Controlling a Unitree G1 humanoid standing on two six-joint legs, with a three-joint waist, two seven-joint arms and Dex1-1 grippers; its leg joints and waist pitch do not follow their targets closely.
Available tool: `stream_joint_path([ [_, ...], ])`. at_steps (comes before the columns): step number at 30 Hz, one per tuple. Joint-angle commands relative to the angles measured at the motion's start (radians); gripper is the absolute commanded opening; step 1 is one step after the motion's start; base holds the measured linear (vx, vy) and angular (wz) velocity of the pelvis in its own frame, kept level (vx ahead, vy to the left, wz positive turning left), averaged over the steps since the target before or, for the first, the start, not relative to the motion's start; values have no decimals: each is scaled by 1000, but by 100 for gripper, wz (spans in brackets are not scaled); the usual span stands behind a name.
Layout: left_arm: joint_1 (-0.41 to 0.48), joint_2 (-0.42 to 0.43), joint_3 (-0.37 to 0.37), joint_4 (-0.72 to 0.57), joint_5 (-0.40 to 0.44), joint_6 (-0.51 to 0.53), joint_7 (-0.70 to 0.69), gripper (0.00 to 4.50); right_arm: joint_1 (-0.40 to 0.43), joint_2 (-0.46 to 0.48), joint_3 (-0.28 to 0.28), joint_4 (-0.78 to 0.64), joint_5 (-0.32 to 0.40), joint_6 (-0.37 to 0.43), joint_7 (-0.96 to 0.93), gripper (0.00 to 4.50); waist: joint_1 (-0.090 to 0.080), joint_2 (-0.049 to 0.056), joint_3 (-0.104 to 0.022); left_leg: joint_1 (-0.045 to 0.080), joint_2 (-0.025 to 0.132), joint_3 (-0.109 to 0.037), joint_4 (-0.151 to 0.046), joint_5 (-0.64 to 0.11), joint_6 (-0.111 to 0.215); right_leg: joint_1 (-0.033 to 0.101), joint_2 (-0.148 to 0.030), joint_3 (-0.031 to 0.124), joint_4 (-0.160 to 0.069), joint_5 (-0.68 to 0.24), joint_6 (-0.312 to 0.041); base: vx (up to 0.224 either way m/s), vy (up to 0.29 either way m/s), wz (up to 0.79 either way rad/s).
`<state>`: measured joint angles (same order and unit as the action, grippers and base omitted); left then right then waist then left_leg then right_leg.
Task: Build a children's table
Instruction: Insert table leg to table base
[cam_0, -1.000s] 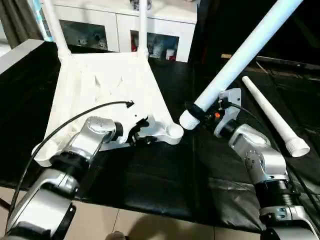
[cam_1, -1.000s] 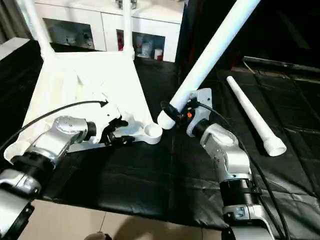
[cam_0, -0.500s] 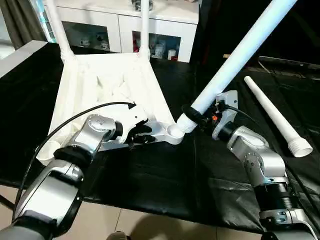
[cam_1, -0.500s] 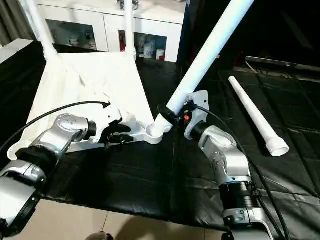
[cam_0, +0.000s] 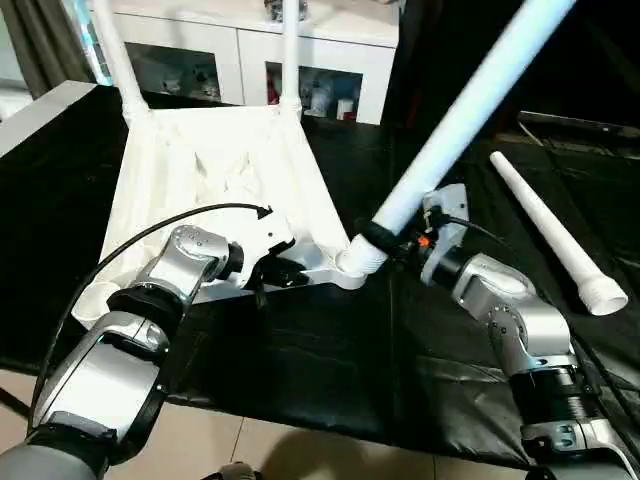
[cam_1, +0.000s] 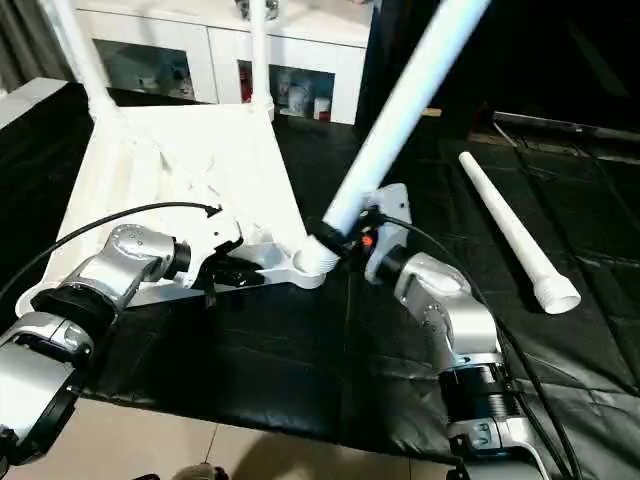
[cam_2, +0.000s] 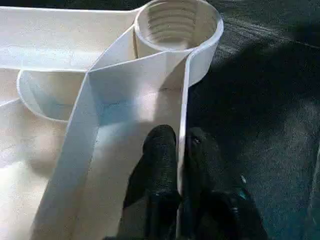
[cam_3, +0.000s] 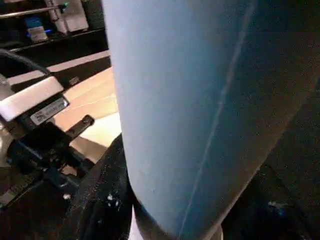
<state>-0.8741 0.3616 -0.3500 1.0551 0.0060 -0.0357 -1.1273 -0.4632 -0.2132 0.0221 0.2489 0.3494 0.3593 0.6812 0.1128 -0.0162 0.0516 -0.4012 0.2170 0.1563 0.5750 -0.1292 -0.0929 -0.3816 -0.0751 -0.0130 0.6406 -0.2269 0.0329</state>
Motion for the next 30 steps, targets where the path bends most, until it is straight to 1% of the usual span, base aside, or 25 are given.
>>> stream_joint_path([
  [1, -8, -3, -3, 9, 18, -7, -18, 11, 5, -12, 15, -11, -9, 6, 17, 189, 0, 12, -75, 35, -1, 13, -59, -239, -24, 42, -40, 13, -69, 80, -260, 0, 0, 0],
  [3, -10, -6, 5, 17, 18, -10, -24, 1, 0, -11, 22, -9, -12, 9, 25, 189, 0, 12, -76, 35, 0, 13, -59, -229, -23, 41, -40, 13, -67, 94, -262, 0, 0, 0],
  [5, -10, -5, 6, 16, 20, -11, -34, 1, -8, -14, 37, 5, -21, 8, 35, 189, 0, 13, -76, 35, 0, 13, -58, -227, -21, 41, -41, 13, -66, 98, -262, 0, 0, 0],
  [6, -8, -4, 5, 15, 21, -12, -38, 1, -12, -16, 44, 12, -28, 5, 38, 189, 1, 9, -75, 34, -1, 13, -59, -224, -18, 42, -42, 13, -66, 93, -263, 0, 0, 0],
  [8, -5, -2, 2, 12, 24, -15, -43, 0, -17, -19, 57, 27, -42, -1, 41, 189, 0, 10, -75, 34, -1, 14, -59, -224, -19, 41, -42, 13, -68, 85, -261, 0, 0, 0],
  [9, 2, 2, -3, 6, 30, -22, -49, 0, -23, -19, 65, 41, -53, -1, 40, 189, -1, 5, -75, 34, -1, 15, -59, -224, -18, 41, -42, 13, -69, 80, -260, 0, 0, 0],
  [12, 24, 16, -21, -19, 51, -44, -59, 0, -40, -18, 84, 79, -88, -12, 25, 189, -3, 9, -74, 34, 0, 14, -60, -229, -22, 39, -43, 14, -69, 64, -256, 0, 0, 0],
  [13, 31, 21, -26, -29, 57, -53, -62, 0, -43, -18, 88, 86, -95, -16, 24, 189, -3, 2, -74, 33, 1, 14, -60, -228, -22, 40, -43, 14, -69, 63, -256, 0, 0, 0],
  [14, 36, 24, -30, -35, 61, -59, -64, 0, -44, -18, 91, 90, -99, -19, 24, 189, -3, 6, -74, 34, 2, 14, -60, -222, -19, 38, -44, 14, -68, 60, -254, 0, 0, 0],
  [15, 37, 25, -30, -37, 61, -59, -66, 0, -45, -18, 93, 92, -100, -20, 23, 189, -3, 6, -74, 34, 2, 15, -60, -221, -19, 38, -43, 14, -68, 63, -253, 0, 0, 0],
  [16, 53, 30, -21, -61, 52, -49, -81, 0, -51, -16, 103, 105, -109, -23, 23, 189, -3, 0, -73, 34, 2, 16, -60, -221, -17, 38, -43, 15, -69, 63, -252, 0, 0, 0],
  [17, 63, 33, -13, -78, 41, -38, -91, 0, -56, -14, 109, 116, -114, -23, 23, 189, -3, 3, -73, 33, 2, 15, -61, -219, -16, 39, -44, 14, -67, 64, -253, 0, 0, 0],
  [18, 70, 35, -11, -89, 39, -34, -95, 0, -59, -13, 112, 124, -118, -24, 22, 189, -5, -4, -73, 34, 3, 17, -61, -221, -13, 37, -43, 14, -68, 59, -252, 0, 0, 0],
  [20, 76, 39, -9, -100, 38, -32, -98, 0, -62, -13, 117, 130, -122, -22, 25, 189, -3, 1, -73, 34, 2, 17, -60, -219, -13, 36, -43, 14, -68, 48, -250, 0, 0, 0],
  [21, 86, 45, -6, -117, 34, -28, -100, 0, -63, -14, 124, 135, -126, -17, 29, 189, -3, -6, -72, 33, 4, 16, -62, -219, -12, 36, -44, 13, -67, 39, -248, 0, 0, 0],
  [22, 86, 45, -6, -117, 34, -28, -100, 0, -63, -14, 124, 135, -126, -17, 29, 189, -4, -4, -72, 33, 3, 16, -63, -221, -12, 35, -44, 14, -68, 34, -246, 0, 0, 0],
  [23, 91, 47, -3, -127, 31, -25, -101, 0, -64, -13, 128, 142, -129, -15, 38, 189, -5, -1, -72, 35, 4, 16, -63, -230, -15, 33, -44, 14, -69, 28, -244, 0, 0, 0],
  [24, 91, 47, -3, -128, 31, -25, -102, 0, -64, -13, 129, 142, -129, -15, 39, 189, -5, -5, -72, 35, 4, 16, -64, -237, -17, 33, -43, 14, -70, 23, -242, 0, 0, 0],
  [26, 100, 52, 3, -151, 28, -18, -118, 0, -68, -15, 159, 168, -147, -10, 75, 189, -5, -6, -72, 36, 4, 16, -64, -245, -20, 33, -44, 14, -71, 12, -237, 0, 0, 0],
  [28, 104, 53, 5, -159, 29, -16, -120, 0, -69, -14, 163, 176, -150, -12, 78, 189, -7, -5, -72, 35, 4, 16, -65, -245, -23, 32, -44, 14, -70, 10, -235, 0, 0, 0],
  [29, 105, 53, 6, -163, 29, -14, -118, 0, -71, -13, 165, 181, -151, -11, 79, 189, -8, -15, -72, 35, 4, 18, -65, -243, -20, 32, -43, 15, -72, 10, -234, 0, 0, 0],
  [30, 111, 56, 8, -182, 28, -4, -125, 0, -76, -14, 175, 198, -160, -18, 83, 189, -6, -12, -73, 35, 4, 17, -64, -235, -19, 32, -44, 14, -70, 13, -234, 0, 0, 0],
])
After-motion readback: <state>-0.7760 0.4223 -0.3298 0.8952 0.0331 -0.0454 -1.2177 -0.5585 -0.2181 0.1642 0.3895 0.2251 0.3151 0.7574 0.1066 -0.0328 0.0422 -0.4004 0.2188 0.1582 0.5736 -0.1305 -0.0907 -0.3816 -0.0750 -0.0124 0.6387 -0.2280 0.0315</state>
